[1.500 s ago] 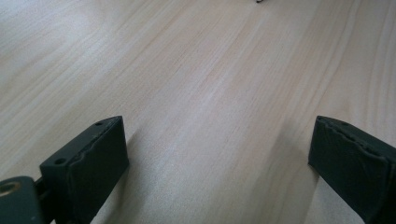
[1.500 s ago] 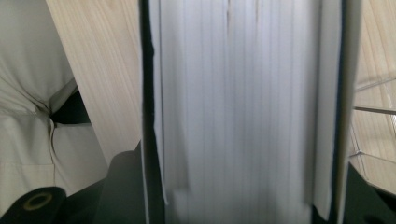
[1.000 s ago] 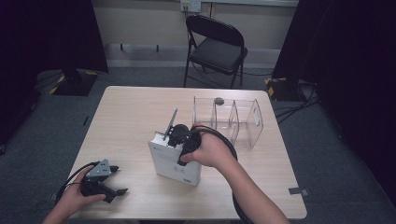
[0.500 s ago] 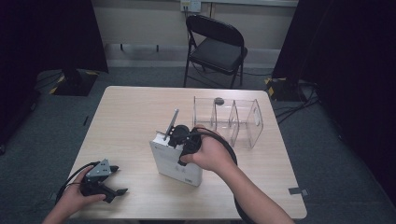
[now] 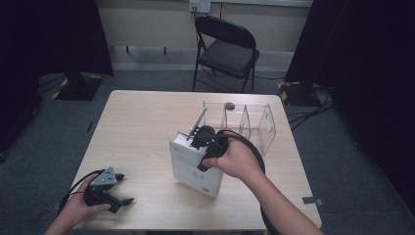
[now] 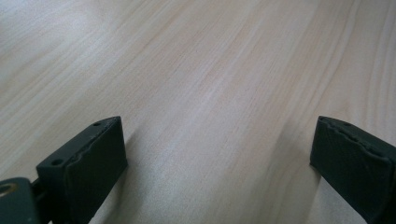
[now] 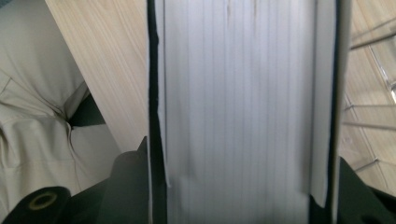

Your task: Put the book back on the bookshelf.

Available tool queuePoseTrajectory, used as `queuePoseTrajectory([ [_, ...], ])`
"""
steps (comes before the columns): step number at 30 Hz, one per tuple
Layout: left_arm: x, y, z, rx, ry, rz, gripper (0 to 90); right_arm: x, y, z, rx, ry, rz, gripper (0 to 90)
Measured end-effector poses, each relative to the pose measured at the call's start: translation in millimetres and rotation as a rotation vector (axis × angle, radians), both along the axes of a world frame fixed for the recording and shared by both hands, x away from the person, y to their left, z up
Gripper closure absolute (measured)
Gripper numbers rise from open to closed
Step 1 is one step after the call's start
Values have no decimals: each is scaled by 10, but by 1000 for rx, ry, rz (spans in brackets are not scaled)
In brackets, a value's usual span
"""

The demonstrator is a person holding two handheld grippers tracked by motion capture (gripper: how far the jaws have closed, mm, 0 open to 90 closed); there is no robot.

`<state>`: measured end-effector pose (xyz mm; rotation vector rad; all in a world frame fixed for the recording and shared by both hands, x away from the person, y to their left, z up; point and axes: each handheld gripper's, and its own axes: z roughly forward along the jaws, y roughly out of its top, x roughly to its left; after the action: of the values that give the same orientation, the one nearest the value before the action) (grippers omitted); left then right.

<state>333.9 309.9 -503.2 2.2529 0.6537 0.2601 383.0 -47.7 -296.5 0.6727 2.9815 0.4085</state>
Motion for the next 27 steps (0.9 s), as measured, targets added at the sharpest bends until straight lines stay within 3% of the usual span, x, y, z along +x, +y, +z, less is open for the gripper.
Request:
queuePoseTrajectory([
  [27, 3, -18, -5, 4, 6, -10, 0, -84, -682, 155, -24, 7, -142, 522],
])
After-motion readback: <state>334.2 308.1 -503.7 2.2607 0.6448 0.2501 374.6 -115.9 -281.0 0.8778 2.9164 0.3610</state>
